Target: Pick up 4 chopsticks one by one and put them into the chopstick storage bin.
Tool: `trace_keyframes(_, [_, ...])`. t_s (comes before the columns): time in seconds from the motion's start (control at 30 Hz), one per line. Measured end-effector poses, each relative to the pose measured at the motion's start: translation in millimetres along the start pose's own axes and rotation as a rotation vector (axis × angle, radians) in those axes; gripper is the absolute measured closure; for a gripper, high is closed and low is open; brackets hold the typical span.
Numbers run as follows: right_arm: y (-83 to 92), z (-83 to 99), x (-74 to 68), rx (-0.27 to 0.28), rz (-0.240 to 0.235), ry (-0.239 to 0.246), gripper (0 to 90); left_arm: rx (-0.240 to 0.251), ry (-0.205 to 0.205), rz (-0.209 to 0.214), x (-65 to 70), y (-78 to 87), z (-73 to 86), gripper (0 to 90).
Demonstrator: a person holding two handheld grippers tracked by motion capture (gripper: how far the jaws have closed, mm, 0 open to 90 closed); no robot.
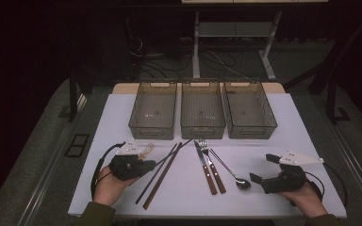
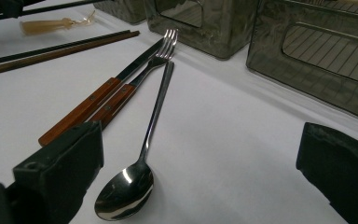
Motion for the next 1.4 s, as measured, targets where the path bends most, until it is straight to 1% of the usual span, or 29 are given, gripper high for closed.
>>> trace_keyframes(0.13, [0.0, -0.2, 0.5, 0.003, 0.002, -0.006, 0.8, 0.027, 0.0, 0.008, -1.3, -0.4, -6.0, 85.4])
trace_keyframes(0.23, [-0.2, 0.0, 0.3, 0.0, 0.002, -0.002, 0.8, 0.034, 0.002, 0.014, -1.7, -0.7, -9.1, 85.4])
trace_keyframes(0.37, [-1.0, -0.9, -1.1, 0.009, -0.002, -0.014, 0.8, 0.048, 0.006, 0.022, -2.8, -0.7, -12.7, 85.3])
trace_keyframes(0.53, [-4.9, -0.8, -2.6, 0.006, -0.007, -0.014, 0.8, 0.06, 0.01, 0.023, -7.5, -0.1, -17.8, 85.4])
trace_keyframes(0.73, [-9.7, 1.2, -6.6, -0.017, -0.013, 0.004, 0.8, 0.073, 0.018, 0.021, -14.1, 1.1, -22.2, 85.4])
trace_keyframes(0.87, [-9.2, 0.7, -6.0, -0.011, -0.013, 0.003, 0.8, 0.084, 0.024, 0.017, -17.2, 1.7, -25.2, 85.4])
trace_keyframes(0.93, [-9.2, 0.7, -6.1, -0.011, -0.012, 0.004, 0.8, 0.086, 0.02, 0.014, -19.1, 2.3, -27.3, 85.3])
trace_keyframes(1.1, [-8.9, 0.9, -5.9, -0.012, -0.009, 0.006, 0.8, 0.1, 0.023, 0.012, -23.1, 2.1, -33.5, 85.3])
trace_keyframes(1.23, [-8.4, 1.1, -5.5, -0.015, -0.008, 0.002, 0.8, 0.099, 0.019, 0.006, -26.1, 1.5, -37.4, 85.3])
trace_keyframes(1.4, [-8.4, 1.2, -5.1, -0.014, -0.007, 0.001, 0.8, 0.113, 0.025, -0.003, -32.1, 1.3, -45.4, 85.3])
Point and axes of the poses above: each handheld gripper's, and its own axes: y roughly backward along the jaws, z roughly out of its underside, x roughly to its right, the point moved 8 cm from there along -y, roughly forward along the jaws, and after that the axes turned 8 degrees about z, right-handed, at the moved point
